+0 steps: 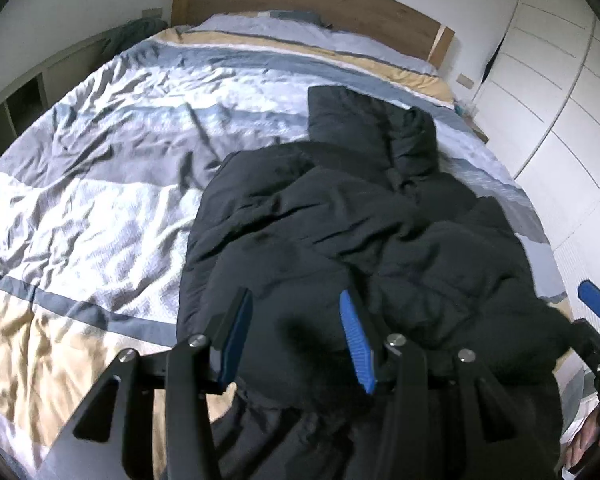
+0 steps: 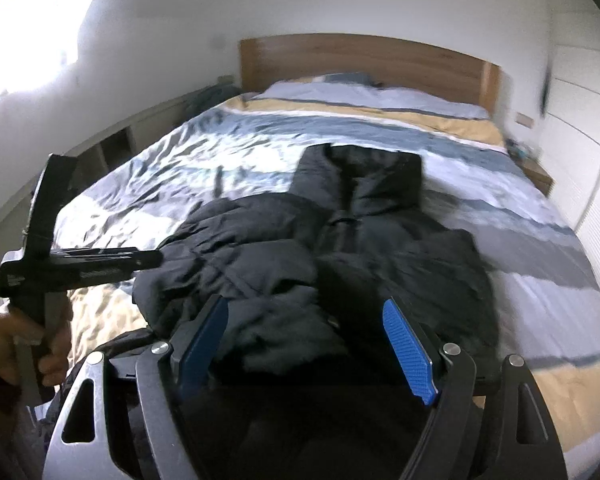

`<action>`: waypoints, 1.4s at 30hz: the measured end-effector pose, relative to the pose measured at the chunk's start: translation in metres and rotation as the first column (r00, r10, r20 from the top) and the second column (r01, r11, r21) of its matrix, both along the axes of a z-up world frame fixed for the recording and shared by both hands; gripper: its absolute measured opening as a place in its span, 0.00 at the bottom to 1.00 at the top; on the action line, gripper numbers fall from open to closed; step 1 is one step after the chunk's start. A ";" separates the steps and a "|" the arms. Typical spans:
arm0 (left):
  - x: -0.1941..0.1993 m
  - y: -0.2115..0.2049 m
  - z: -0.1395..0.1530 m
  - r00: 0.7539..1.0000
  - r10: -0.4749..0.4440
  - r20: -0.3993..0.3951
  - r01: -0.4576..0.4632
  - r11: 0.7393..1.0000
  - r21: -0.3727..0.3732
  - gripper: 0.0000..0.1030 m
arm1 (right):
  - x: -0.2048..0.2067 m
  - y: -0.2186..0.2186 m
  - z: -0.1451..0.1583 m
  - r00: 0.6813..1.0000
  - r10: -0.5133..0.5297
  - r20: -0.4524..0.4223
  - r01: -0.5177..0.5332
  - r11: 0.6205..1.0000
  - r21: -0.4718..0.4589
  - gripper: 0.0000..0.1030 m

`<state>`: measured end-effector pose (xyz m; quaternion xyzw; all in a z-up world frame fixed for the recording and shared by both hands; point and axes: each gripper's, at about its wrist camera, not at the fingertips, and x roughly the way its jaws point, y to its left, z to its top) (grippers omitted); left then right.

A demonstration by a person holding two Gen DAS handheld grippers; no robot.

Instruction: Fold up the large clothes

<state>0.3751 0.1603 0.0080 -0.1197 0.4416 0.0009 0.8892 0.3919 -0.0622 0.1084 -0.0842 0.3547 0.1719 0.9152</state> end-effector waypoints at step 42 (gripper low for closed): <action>-0.009 0.008 -0.055 0.998 0.032 -0.056 -0.028 0.997 0.067 0.51 | 0.002 0.025 -0.068 0.984 0.137 -0.116 -0.146 0.987 -0.071 0.68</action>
